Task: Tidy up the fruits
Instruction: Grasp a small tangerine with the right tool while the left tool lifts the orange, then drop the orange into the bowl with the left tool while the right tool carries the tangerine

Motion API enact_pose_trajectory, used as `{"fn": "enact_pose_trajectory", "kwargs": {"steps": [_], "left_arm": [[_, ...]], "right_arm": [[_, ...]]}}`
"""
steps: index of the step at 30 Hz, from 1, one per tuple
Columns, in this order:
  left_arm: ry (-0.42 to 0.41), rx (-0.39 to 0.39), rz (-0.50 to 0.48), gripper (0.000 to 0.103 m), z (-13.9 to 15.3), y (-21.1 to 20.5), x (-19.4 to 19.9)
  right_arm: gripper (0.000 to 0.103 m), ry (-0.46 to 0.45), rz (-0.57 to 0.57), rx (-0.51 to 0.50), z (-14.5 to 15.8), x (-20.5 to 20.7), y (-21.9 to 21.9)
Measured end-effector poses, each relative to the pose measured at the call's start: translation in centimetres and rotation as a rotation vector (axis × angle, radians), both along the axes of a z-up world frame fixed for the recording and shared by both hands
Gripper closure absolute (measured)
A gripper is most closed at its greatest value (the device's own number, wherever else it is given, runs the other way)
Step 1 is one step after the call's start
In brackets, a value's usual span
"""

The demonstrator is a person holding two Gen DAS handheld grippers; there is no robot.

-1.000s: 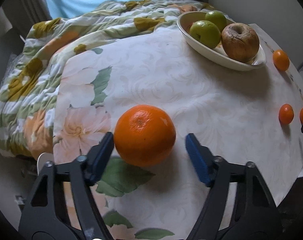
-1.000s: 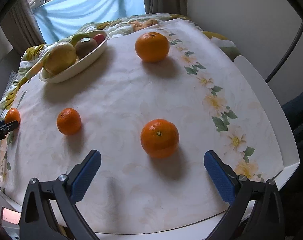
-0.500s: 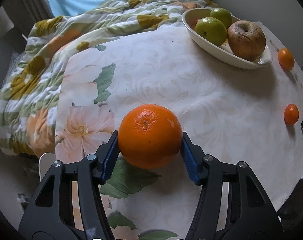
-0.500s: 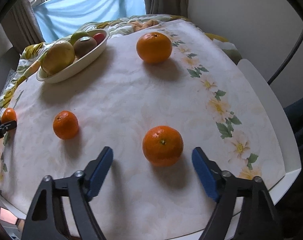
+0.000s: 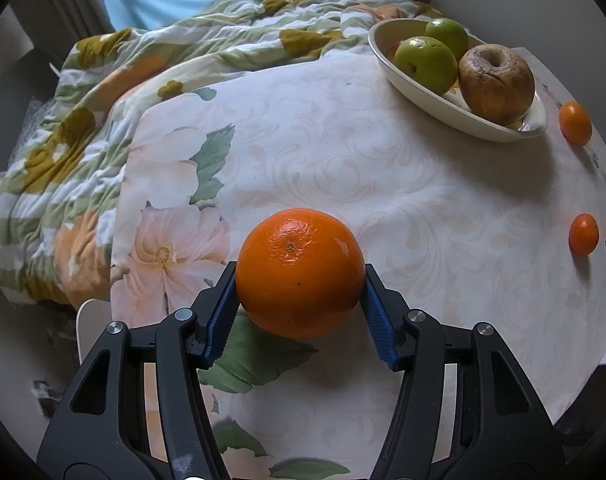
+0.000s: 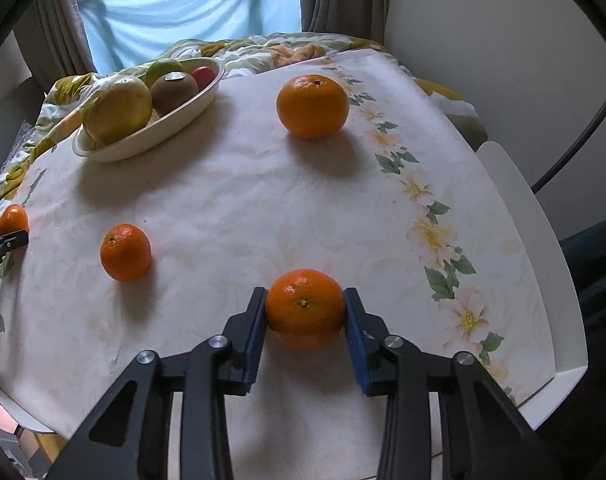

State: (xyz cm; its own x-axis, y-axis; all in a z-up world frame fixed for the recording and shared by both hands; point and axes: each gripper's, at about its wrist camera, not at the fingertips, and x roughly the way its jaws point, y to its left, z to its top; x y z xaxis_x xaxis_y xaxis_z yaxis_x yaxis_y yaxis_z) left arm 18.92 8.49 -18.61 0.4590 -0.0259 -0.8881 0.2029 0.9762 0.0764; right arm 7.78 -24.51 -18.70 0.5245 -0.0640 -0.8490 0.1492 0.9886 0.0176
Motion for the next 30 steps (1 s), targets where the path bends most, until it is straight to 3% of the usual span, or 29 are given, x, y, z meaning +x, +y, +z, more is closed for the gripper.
{"fn": "enact_pose_trajectory", "kwargs": {"steps": [11,21,30], "left_arm": [[-0.002,-0.02,-0.009,0.039,1.9,-0.4,-1.2],[-0.06,-0.065,-0.049,0.039,7.5,-2.1,-2.4],[-0.128,-0.104,-0.1,0.039,11.6,-4.6,-0.6]], "right_arm": [[0.069,-0.028,0.036,0.016,2.4,0.3,1.0],[0.069,-0.087,0.079,0.036,8.4,1.0,2.4],[0.069,-0.142,0.116,0.084,13.0,3.3,3.1]]}}
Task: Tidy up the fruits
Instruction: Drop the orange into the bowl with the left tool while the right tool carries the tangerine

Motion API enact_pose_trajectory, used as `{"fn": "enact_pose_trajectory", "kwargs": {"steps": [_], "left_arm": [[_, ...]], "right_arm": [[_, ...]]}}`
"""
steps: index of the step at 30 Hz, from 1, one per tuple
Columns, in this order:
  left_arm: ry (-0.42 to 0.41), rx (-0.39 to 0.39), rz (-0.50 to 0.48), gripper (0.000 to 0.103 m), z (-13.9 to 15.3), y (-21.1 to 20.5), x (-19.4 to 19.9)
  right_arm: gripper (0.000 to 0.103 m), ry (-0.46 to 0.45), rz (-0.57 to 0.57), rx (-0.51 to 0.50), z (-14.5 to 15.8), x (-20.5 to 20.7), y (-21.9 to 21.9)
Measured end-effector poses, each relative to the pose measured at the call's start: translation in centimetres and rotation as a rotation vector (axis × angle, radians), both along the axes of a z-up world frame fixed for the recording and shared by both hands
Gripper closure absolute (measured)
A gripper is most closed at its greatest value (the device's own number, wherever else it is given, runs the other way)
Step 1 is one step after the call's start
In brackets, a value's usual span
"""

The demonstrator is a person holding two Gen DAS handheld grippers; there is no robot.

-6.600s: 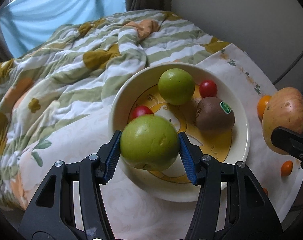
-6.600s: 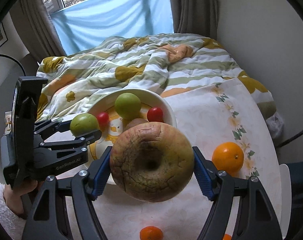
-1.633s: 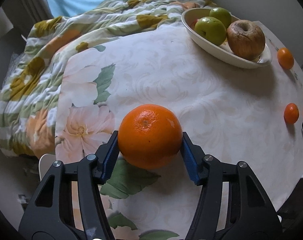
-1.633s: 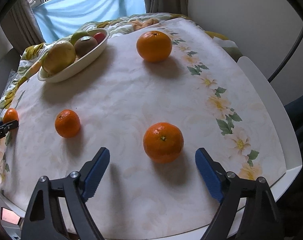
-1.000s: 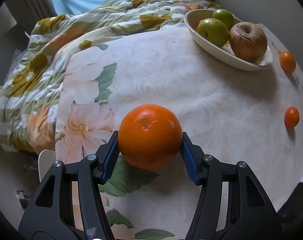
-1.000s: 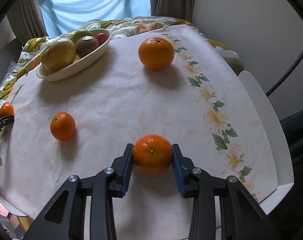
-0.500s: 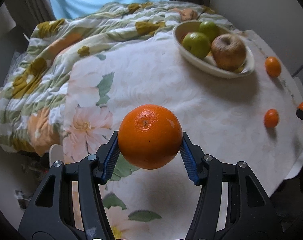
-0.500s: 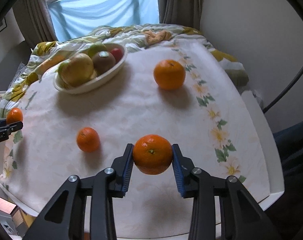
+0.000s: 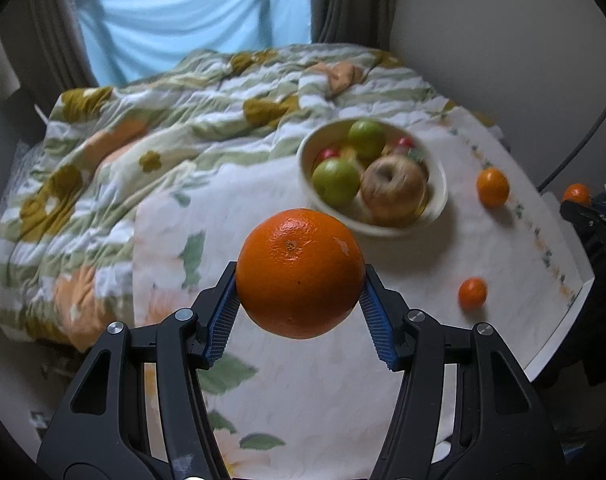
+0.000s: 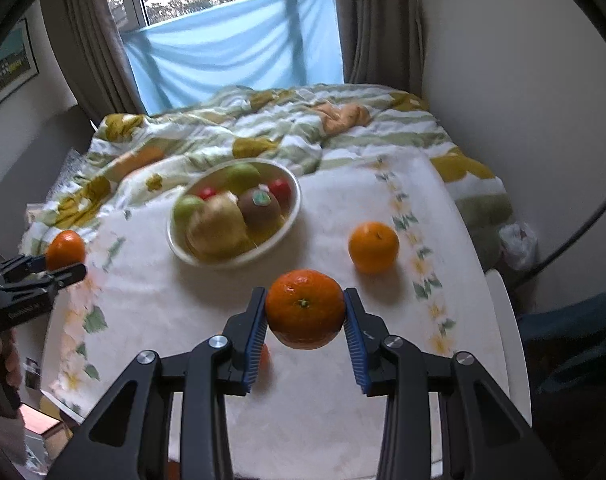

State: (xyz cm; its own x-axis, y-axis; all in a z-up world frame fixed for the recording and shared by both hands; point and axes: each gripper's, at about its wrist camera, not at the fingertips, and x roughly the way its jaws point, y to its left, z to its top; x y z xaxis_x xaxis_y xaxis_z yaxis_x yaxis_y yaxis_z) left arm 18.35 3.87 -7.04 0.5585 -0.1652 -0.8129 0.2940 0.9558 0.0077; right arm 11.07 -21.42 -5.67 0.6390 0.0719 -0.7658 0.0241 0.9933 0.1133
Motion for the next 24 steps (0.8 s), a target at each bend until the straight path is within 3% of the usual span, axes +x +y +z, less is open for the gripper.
{"fn": "enact_pose_trajectory", "kwargs": {"steps": [13,24], "left_arm": [[-0.011,-0.056,0.025,0.039,1.5,-4.4,8.0],[0.05,-0.072,0.072,0.039,-2.1,-7.5,15.4]], "right_arm": [[0.069,-0.019,0.125,0.036,1.0,8.3,-0.7],[0.069,0.023,0.232,0.049,-1.0,16.6,-2.2]]}}
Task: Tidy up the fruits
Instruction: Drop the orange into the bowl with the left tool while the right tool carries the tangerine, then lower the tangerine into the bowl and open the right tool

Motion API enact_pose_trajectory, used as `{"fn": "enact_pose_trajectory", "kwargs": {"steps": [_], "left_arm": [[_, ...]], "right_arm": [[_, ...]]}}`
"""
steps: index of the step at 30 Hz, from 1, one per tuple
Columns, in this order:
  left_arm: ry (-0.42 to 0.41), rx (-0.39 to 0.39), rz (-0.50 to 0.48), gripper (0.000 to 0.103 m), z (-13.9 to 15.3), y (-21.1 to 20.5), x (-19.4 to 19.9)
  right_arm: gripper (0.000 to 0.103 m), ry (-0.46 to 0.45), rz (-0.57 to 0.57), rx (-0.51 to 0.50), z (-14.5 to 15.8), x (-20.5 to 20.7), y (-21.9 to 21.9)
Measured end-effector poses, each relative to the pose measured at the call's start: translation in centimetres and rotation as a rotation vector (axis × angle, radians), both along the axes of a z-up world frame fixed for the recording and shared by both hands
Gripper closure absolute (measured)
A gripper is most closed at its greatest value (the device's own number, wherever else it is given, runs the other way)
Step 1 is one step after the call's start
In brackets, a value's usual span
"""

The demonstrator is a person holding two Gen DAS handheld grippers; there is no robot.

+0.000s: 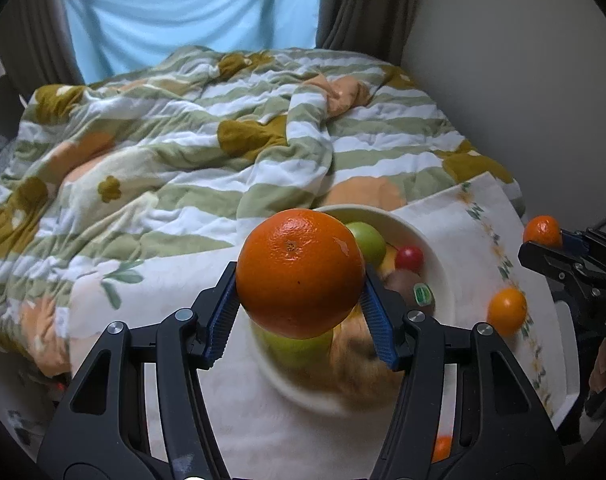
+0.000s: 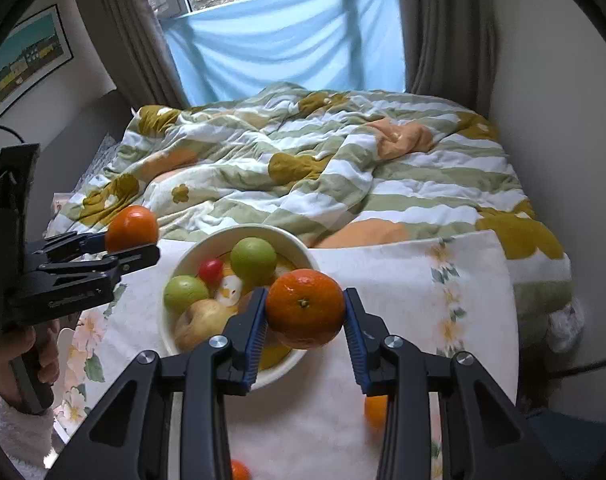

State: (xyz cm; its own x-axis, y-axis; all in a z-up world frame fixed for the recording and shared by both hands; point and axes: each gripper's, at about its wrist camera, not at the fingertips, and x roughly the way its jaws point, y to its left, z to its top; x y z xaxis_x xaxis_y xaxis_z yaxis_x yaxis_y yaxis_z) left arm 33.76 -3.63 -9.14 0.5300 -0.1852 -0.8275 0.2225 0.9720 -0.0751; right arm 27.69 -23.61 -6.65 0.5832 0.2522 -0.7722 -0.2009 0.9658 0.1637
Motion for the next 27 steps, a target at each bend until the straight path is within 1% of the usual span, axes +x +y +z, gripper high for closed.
{"fn": "enact_pose_trajectory", "kwargs": {"steps": [8,15,19,20,21,23,25,27], "left_arm": [[0.065,0.03,0.008,0.039,-3.7,-1.8,3.8],[0.077,0.091,0.004,0.039,-4.6,-2.8,4.5],[0.099,0.093,0.01,0.038,-5.1,-2.6,4.8],[0.098,0.089,0.013,0.036,-5.1,-2.6,4.8],[0.086,0.083,0.011,0.032,-4.9,-2.6,4.7],[0.059,0.08,0.004,0.0,-4.3,-2.6,4.5],[0.035,0.079,-0.004,0.0,-3.6,-2.6,4.3],[0.031,0.088,-0.01,0.0,-3.2,-2.6,4.2]], "right_arm": [[0.069,0.035,0.055,0.016,-2.4,4.0,-0.6],[0.069,0.064,0.068,0.04,-3.7,5.7,-1.2],[0.069,0.071,0.067,0.055,-3.9,6.1,-1.6],[0.069,0.071,0.066,0.056,-4.0,6.1,-1.6],[0.069,0.071,0.066,0.054,-3.9,6.1,-1.6],[0.069,0.069,0.058,0.055,-4.0,6.2,-1.7],[0.069,0.069,0.049,0.057,-4.0,6.2,-1.8],[0.069,0.068,0.042,0.056,-3.9,6.1,-1.9]]}}
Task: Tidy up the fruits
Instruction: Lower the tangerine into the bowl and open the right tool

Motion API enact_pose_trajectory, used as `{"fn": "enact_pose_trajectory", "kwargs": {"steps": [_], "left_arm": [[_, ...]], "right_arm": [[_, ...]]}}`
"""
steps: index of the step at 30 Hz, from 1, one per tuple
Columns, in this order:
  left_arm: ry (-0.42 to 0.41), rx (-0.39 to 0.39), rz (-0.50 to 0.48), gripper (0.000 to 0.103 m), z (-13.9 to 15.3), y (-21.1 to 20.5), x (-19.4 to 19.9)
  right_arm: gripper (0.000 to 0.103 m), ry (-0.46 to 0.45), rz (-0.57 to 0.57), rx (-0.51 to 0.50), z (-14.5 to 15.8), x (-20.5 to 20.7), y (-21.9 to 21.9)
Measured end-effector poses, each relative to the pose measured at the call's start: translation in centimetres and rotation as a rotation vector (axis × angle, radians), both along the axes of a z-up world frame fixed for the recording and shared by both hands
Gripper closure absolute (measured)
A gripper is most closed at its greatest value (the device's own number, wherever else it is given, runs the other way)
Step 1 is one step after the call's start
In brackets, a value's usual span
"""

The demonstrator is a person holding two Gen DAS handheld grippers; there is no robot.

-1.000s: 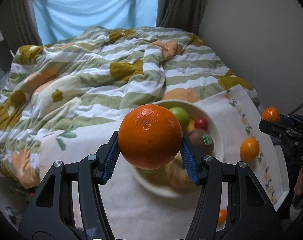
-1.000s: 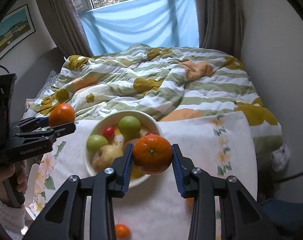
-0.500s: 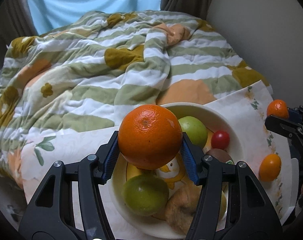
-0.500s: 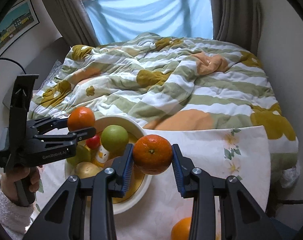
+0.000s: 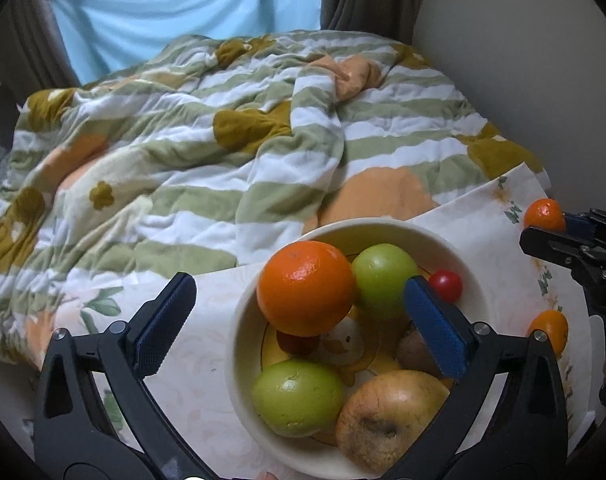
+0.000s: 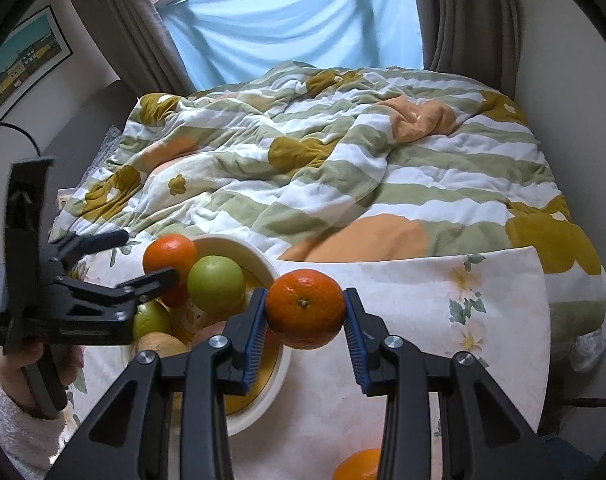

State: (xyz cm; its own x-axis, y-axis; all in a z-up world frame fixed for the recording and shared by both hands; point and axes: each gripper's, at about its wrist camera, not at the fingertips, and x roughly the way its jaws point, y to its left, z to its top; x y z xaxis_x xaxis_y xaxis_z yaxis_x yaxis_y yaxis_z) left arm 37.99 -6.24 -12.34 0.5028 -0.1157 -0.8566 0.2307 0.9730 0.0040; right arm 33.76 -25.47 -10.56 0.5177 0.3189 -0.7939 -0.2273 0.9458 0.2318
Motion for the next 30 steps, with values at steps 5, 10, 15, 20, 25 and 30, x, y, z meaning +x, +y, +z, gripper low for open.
{"fn": "enact_pose_trajectory", "kwargs": {"steps": [5,10,15,20,25,30], "left_arm": [[-0.003,-0.002,-0.001,0.0,1.0,0.9,-0.8],[0.001,-0.011,0.018,0.0,2.0,2.5,-2.2],[-0.006,-0.007,0.055,0.0,2.6,4.5,-4.2],[0.007,-0.01,0.103,0.0,2.4,6.9,-6.0],[0.023,-0.012,0.147,0.0,1.7,8.8,-8.1],[0.034,-0.009,0.179,0.0,1.0,10.1,-9.8]], "right_arm": [[0.069,-0.011,0.0,-0.01,0.5,-0.3,0.2],[0.069,-0.027,0.026,-0.019,1.7,-0.5,1.4],[0.069,-0.025,0.07,-0.001,2.4,-0.5,3.6],[0.069,-0.005,0.121,0.018,2.0,-0.6,6.3],[0.069,0.034,0.155,0.035,0.6,-0.5,8.6],[0.069,0.055,0.164,0.031,-0.9,-0.3,10.0]]}}
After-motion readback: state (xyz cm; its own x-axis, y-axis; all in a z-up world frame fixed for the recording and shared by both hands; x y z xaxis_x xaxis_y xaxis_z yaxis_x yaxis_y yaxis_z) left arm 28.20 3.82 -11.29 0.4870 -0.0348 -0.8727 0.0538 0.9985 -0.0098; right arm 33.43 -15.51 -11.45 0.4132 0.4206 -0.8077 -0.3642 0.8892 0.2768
